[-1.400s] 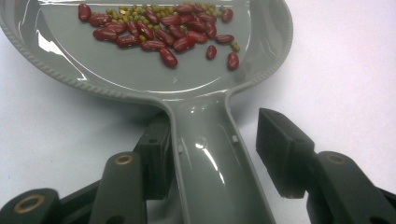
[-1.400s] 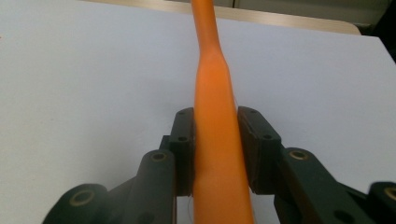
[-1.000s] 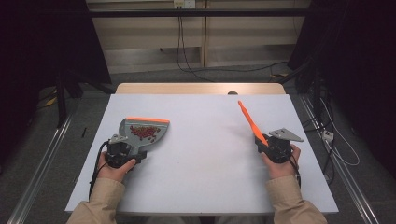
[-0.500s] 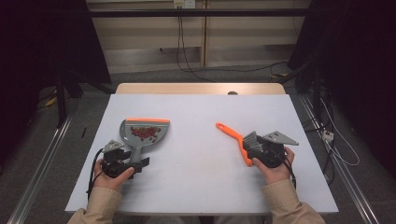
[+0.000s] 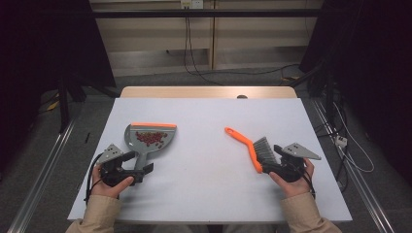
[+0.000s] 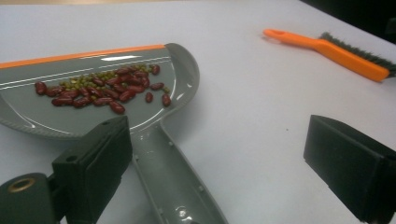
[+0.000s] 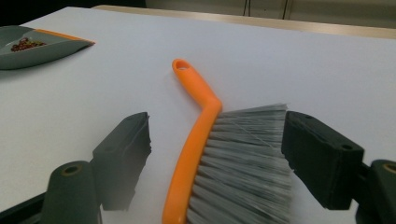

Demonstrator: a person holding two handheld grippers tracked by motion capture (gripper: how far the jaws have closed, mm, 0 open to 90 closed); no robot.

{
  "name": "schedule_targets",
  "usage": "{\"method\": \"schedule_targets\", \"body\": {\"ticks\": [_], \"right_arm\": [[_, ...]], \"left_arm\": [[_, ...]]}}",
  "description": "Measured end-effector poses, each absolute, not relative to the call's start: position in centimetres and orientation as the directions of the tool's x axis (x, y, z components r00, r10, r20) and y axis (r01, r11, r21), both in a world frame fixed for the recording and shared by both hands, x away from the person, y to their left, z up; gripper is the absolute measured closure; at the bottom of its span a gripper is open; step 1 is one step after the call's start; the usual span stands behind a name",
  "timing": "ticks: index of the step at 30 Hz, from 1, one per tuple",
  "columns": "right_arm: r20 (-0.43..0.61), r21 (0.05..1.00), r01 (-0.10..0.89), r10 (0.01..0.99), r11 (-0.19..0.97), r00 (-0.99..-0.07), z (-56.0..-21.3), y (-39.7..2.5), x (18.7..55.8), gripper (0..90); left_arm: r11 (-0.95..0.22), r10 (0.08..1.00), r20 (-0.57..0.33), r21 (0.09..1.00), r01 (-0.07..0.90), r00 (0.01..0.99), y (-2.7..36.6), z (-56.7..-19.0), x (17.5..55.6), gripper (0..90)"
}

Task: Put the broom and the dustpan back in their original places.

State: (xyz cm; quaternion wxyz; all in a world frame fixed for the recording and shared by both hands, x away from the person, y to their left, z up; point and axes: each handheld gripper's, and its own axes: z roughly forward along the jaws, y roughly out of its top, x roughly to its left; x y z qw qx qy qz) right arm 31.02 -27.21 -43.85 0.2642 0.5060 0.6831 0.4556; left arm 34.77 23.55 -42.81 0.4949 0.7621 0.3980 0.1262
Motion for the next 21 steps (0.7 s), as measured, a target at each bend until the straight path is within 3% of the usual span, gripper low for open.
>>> {"method": "schedule_targets", "body": {"ticks": [21], "right_arm": [[0.095, 0.896, 0.436, 0.922, 0.085, -0.376, -44.4, -27.4, 29.3, 23.2]], "left_arm": [[-0.184, 0.716, -0.197, 0.872, 0.453, 0.670, 24.1, -43.3, 34.3, 7.8]]}}
